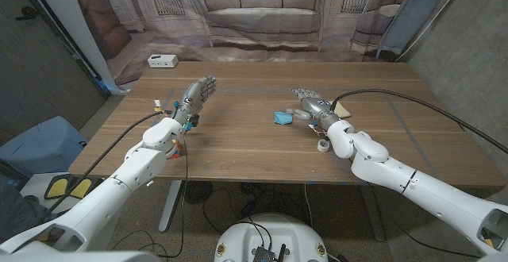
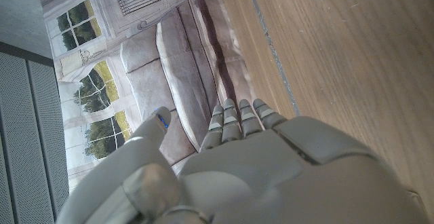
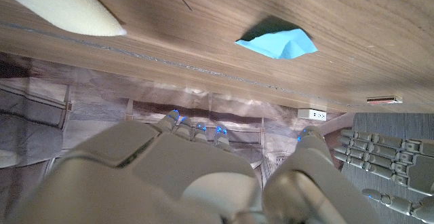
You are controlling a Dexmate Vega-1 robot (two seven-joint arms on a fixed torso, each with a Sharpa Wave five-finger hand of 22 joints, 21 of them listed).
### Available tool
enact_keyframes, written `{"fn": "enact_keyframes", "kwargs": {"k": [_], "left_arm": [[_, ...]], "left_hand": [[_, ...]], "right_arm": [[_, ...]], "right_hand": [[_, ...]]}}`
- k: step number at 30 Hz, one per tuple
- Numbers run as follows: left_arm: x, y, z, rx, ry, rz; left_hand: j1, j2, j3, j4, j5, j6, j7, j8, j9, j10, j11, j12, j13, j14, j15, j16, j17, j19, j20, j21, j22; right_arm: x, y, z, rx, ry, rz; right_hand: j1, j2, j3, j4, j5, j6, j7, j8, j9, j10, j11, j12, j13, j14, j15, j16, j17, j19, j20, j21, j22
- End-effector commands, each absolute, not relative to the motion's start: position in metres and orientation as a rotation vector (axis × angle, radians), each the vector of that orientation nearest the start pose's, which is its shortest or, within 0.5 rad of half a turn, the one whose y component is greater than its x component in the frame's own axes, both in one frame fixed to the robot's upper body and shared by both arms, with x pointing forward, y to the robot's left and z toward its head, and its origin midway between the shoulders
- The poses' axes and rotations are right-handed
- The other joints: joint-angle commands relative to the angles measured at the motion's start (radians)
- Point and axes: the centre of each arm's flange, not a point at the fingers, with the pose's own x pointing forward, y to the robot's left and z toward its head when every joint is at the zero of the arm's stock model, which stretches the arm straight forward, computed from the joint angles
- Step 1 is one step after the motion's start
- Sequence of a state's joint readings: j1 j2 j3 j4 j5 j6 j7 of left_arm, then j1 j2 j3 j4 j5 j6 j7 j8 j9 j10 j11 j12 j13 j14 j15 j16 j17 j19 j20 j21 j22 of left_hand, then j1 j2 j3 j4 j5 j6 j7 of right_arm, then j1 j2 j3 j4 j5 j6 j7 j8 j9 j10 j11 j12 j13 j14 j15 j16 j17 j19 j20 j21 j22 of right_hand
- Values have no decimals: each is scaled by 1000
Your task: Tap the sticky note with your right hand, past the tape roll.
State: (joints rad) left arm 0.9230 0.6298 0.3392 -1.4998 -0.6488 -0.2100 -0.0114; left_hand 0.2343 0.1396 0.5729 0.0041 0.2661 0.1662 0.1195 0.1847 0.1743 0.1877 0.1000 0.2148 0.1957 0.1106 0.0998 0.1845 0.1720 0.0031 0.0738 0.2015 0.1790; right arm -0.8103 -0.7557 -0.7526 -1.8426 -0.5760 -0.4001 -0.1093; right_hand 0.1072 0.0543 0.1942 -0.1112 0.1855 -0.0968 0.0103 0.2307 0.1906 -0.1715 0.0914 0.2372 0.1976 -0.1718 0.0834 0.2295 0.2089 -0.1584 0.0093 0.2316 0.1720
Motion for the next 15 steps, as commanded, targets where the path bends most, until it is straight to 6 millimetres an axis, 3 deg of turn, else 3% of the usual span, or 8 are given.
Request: {"fn": "enact_keyframes", "kwargs": {"k": [1, 11, 15], "left_arm": [[620, 299, -12, 43, -609, -249], [620, 299, -11, 50, -607, -256], [621, 299, -12, 55, -603, -254]], "left_hand": [[-6, 0, 7, -5, -2, 3, -4, 1, 5, 5, -3, -2, 3, 4, 0, -1, 4, -2, 8, 0, 2], [-13, -6, 5, -5, -5, 3, -5, 1, 5, 5, -2, -2, 3, 4, 0, 0, 5, -4, 8, -1, 2], [-43, -45, -22, -2, -30, 2, -6, 0, 5, 2, -8, -3, 3, 2, -1, 1, 8, -3, 6, 0, 2]], "right_arm": [[580, -181, -27, -1263, -677, -35], [575, -192, -22, -1068, -778, -11], [574, -196, -20, -1014, -792, -12]], "right_hand": [[8, -5, 0, -7, 1, 34, 0, 14, 0, -19, 7, 11, 1, -104, -11, 8, -1, 11, 5, 5, 3], [16, -16, -3, -16, 2, 180, 7, 33, -2, 140, 7, 44, -4, 29, -28, 34, -7, 142, 8, 20, 1], [19, -16, -2, -18, 2, 196, 10, 33, -3, 157, 5, 45, -4, 50, -32, 37, -9, 167, 6, 24, 1]]}}
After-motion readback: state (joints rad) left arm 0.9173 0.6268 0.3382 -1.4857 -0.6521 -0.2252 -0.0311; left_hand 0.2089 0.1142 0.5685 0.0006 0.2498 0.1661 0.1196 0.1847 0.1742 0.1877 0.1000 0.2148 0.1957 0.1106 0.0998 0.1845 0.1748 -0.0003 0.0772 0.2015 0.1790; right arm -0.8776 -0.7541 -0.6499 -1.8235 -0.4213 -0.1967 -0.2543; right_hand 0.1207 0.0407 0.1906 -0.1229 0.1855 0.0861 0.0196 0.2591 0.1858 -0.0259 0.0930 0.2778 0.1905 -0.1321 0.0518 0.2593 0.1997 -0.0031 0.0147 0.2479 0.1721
